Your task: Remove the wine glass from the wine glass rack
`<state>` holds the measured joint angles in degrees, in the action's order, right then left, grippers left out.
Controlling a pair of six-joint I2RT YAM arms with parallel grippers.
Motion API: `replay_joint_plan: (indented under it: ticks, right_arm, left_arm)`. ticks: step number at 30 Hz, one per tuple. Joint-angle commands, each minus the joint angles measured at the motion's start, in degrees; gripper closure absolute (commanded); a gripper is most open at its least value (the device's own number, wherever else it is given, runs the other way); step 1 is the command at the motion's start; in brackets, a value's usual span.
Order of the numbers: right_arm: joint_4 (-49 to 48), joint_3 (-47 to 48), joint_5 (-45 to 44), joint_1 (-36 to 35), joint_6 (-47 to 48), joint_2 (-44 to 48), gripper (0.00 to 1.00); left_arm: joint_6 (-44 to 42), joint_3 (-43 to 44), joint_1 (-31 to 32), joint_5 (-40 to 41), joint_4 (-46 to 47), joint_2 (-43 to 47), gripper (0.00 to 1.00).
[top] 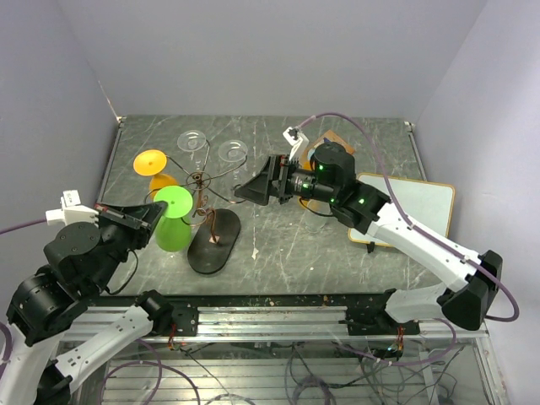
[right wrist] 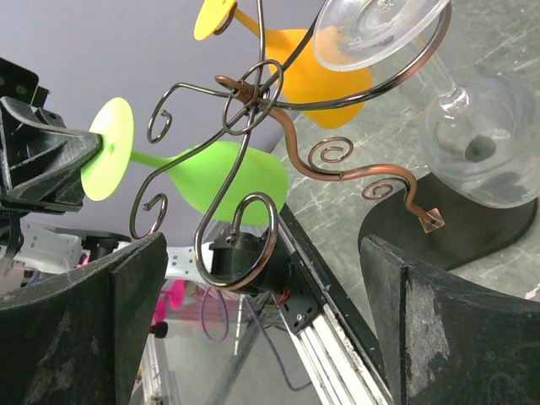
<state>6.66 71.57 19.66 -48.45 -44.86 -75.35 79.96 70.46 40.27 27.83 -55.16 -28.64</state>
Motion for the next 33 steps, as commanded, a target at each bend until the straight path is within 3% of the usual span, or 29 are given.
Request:
replay_joint_plan:
  ticks: [1,15,23,33]
  right_arm:
    - [1.15,1.91,-1.08,0.04,2.41,2.77,0.02]
    - [9.99,1.76,-8.11,0.11,6.66,10.26,0.00]
    - [15.07,0.09,-11.43,0.04,6.71,17.17,0.00]
    - [14.87,-5.80,-3.90,0.03,5.71,26.29,0.00]
  left_arm:
    - [0.67,1.31,-0.11,-1.05,-0.29,2.17,0.93]
    - [2.79,3.22,-0.11,-8.67,-5.57,6.43,0.93]
    - [3.11,5.21,-0.11,-18.11,-4.84,7.14,0.93]
    - [5.38,3.97,-0.13,-34.68,2.08,8.46,0.93]
